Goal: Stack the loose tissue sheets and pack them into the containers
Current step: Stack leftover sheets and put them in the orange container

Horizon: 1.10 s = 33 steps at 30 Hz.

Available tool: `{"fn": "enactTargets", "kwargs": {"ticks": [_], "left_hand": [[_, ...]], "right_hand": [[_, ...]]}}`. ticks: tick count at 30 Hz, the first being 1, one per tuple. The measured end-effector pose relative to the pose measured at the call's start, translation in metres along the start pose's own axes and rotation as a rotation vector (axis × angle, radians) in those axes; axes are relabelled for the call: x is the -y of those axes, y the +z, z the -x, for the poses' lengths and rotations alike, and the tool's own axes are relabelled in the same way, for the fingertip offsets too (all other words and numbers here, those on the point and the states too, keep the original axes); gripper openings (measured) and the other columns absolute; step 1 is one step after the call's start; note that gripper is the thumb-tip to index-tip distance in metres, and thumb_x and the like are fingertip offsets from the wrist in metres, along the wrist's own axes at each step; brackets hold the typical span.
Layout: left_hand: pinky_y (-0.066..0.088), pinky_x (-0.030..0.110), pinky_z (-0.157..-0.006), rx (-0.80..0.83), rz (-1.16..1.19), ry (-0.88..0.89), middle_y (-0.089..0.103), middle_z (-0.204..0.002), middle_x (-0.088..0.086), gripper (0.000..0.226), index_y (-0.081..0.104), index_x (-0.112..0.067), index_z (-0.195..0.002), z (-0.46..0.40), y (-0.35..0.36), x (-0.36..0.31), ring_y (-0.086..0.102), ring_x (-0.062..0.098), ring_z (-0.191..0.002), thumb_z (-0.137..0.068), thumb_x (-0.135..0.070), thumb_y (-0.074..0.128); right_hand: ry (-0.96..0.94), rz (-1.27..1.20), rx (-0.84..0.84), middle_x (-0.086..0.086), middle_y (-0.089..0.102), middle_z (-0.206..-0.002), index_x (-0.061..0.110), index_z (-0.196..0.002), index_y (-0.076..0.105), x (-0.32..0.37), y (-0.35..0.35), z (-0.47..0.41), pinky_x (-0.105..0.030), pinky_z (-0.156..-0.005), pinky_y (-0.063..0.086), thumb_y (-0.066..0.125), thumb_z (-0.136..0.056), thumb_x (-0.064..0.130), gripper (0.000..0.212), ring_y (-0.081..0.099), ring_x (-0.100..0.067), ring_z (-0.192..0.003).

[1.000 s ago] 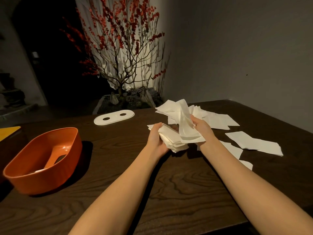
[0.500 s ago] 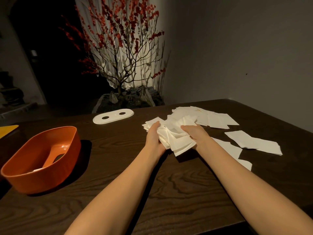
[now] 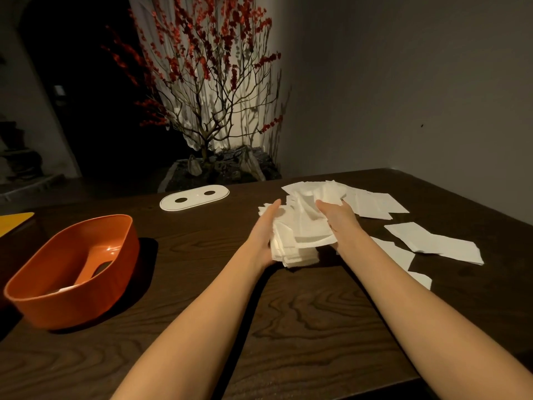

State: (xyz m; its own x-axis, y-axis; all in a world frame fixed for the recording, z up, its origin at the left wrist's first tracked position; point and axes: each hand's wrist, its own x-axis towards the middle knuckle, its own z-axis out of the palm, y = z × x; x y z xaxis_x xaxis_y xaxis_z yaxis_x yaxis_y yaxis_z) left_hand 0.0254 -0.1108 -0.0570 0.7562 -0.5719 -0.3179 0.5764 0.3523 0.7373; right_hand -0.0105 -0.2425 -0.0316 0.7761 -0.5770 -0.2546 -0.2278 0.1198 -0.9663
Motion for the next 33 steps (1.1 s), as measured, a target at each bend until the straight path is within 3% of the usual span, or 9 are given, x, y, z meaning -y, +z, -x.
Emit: {"fn": "enactTargets", "kwargs": {"ticks": [4, 6, 9, 13, 18, 23, 27, 30, 33], "left_hand": [[0.057, 0.042, -0.076, 0.146, -0.101, -0.010, 0.072, -0.104, 0.015, 0.058, 0.065, -0.012, -0.114, -0.003, 0.006, 0.005, 0.071, 0.030, -0.089, -0.092, -0.061, 0.042], [0.057, 0.042, -0.076, 0.158, -0.143, -0.008, 0.072, -0.102, 0.016, 0.051, 0.068, -0.009, -0.109, 0.000, 0.006, 0.005, 0.072, 0.030, -0.088, -0.090, -0.054, 0.052], [0.058, 0.040, -0.075, 0.168, -0.220, -0.003, 0.073, -0.098, 0.015, 0.029, 0.066, -0.007, -0.111, 0.003, 0.002, 0.004, 0.071, 0.029, -0.089, -0.084, -0.019, 0.065], [0.058, 0.041, -0.075, 0.175, -0.221, -0.038, 0.072, -0.097, 0.015, 0.025, 0.063, -0.008, -0.108, 0.004, -0.001, 0.003, 0.071, 0.030, -0.085, -0.089, 0.003, 0.051], [0.058, 0.042, -0.072, 0.156, -0.202, -0.042, 0.069, -0.093, 0.017, 0.028, 0.058, -0.009, -0.111, 0.006, -0.004, 0.000, 0.067, 0.033, -0.087, -0.087, 0.002, 0.050], [0.054, 0.045, -0.082, 0.089, -0.077, 0.051, 0.065, -0.107, 0.019, 0.034, 0.056, -0.004, -0.119, 0.004, -0.009, -0.003, 0.064, 0.036, -0.094, -0.086, -0.005, 0.047], [0.047, 0.049, -0.091, 0.031, 0.087, 0.146, 0.070, -0.091, 0.022, 0.038, 0.063, 0.001, -0.107, 0.002, -0.009, -0.003, 0.065, 0.035, -0.090, -0.095, -0.034, 0.054], [0.049, 0.049, -0.082, 0.056, 0.114, 0.161, 0.073, -0.089, 0.020, 0.056, 0.066, -0.002, -0.098, 0.004, -0.001, -0.001, 0.070, 0.034, -0.080, -0.093, -0.055, 0.049], [0.048, 0.051, -0.088, 0.109, 0.114, 0.143, 0.072, -0.099, 0.022, 0.061, 0.066, -0.001, -0.104, 0.006, 0.003, 0.004, 0.072, 0.035, -0.083, -0.092, -0.059, 0.048]], "right_hand": [[-0.122, -0.049, 0.008, -0.010, 0.050, -0.133, 0.013, -0.144, 0.033, -0.005, 0.007, 0.002, -0.036, -0.086, 0.048, 0.054, -0.097, 0.018, 0.052, 0.054, -0.028, -0.116], [-0.149, -0.040, 0.001, -0.010, 0.049, -0.135, 0.013, -0.144, 0.032, -0.007, 0.008, 0.001, -0.034, -0.085, 0.047, 0.053, -0.097, 0.018, 0.052, 0.053, -0.028, -0.118], [-0.173, -0.038, 0.002, -0.010, 0.048, -0.137, 0.013, -0.145, 0.032, -0.009, 0.009, -0.002, -0.029, -0.079, 0.045, 0.053, -0.098, 0.022, 0.052, 0.053, -0.025, -0.115], [-0.143, -0.140, 0.020, -0.006, 0.053, -0.118, 0.014, -0.140, 0.038, -0.010, 0.007, -0.006, -0.023, -0.057, 0.045, 0.054, -0.097, 0.021, 0.046, 0.051, -0.012, -0.076], [-0.053, -0.259, -0.028, -0.007, 0.057, -0.123, 0.018, -0.139, 0.040, -0.011, 0.002, -0.013, -0.033, -0.073, 0.054, 0.060, -0.094, 0.020, 0.050, 0.059, -0.023, -0.102], [-0.008, -0.458, -0.035, -0.008, 0.057, -0.126, 0.017, -0.141, 0.041, -0.007, -0.007, -0.017, -0.035, -0.079, 0.056, 0.062, -0.092, 0.013, 0.054, 0.061, -0.024, -0.102], [0.013, -0.647, 0.066, -0.007, 0.059, -0.103, 0.016, -0.125, 0.052, 0.000, -0.005, -0.008, -0.031, -0.056, 0.053, 0.063, -0.091, 0.009, 0.036, 0.061, -0.022, -0.084], [0.005, -0.597, 0.207, -0.014, 0.064, -0.107, 0.006, -0.126, 0.051, -0.007, 0.005, -0.004, -0.038, -0.070, 0.055, 0.059, -0.092, 0.003, 0.035, 0.064, -0.028, -0.094], [-0.042, -0.291, 0.219, -0.017, 0.061, -0.122, 0.003, -0.136, 0.044, -0.016, 0.016, -0.003, -0.042, -0.089, 0.053, 0.058, -0.092, 0.004, 0.046, 0.061, -0.030, -0.107]]}}
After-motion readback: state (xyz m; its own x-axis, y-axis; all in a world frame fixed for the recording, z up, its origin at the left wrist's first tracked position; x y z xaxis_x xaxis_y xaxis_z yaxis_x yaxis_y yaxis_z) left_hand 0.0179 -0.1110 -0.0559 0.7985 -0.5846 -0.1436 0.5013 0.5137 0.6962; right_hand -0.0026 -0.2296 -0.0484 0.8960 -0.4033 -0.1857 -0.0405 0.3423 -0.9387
